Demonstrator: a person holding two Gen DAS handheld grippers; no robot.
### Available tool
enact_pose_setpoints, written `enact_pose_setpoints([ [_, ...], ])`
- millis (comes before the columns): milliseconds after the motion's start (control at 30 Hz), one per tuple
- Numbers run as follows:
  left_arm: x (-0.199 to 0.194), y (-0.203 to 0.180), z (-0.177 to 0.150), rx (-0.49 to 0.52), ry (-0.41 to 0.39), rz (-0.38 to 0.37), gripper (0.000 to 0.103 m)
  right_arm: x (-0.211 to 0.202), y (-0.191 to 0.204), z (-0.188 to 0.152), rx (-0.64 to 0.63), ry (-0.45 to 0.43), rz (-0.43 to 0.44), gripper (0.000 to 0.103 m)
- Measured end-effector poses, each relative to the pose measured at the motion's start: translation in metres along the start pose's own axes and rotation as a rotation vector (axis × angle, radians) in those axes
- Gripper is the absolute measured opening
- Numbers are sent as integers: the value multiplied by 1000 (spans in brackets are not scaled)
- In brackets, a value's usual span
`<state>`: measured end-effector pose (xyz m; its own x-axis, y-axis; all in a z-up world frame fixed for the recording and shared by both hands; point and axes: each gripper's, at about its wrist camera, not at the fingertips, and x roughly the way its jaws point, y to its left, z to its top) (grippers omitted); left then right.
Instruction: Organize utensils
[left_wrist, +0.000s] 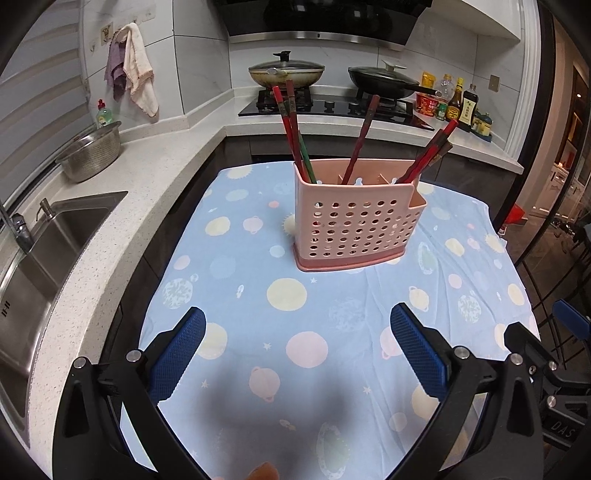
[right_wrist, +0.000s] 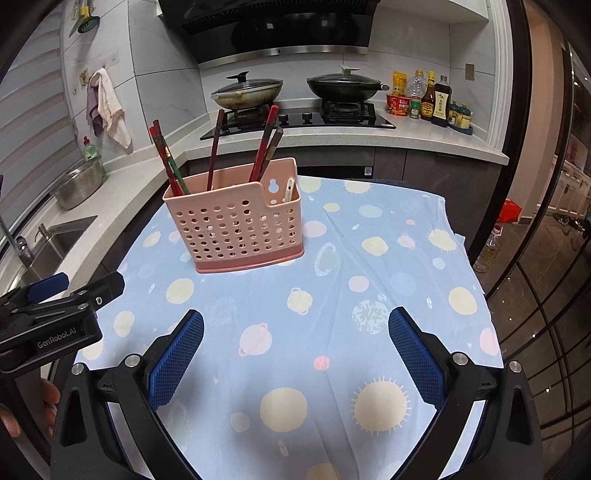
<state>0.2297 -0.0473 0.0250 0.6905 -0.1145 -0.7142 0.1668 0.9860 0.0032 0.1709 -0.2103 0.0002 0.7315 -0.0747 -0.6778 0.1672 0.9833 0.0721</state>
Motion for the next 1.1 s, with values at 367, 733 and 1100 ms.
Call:
enact_pose_setpoints([
  [367,-7,-8,-11,25,4,-11,96,-2,-3,-9,7,12,1,96],
  [733,-7,-13,-22,23,26,-10,96,-4,1,-15,-3,23,4,96],
  [1100,-9,-8,-26,2,20,16,96,0,3,-20,-8,42,8,96],
])
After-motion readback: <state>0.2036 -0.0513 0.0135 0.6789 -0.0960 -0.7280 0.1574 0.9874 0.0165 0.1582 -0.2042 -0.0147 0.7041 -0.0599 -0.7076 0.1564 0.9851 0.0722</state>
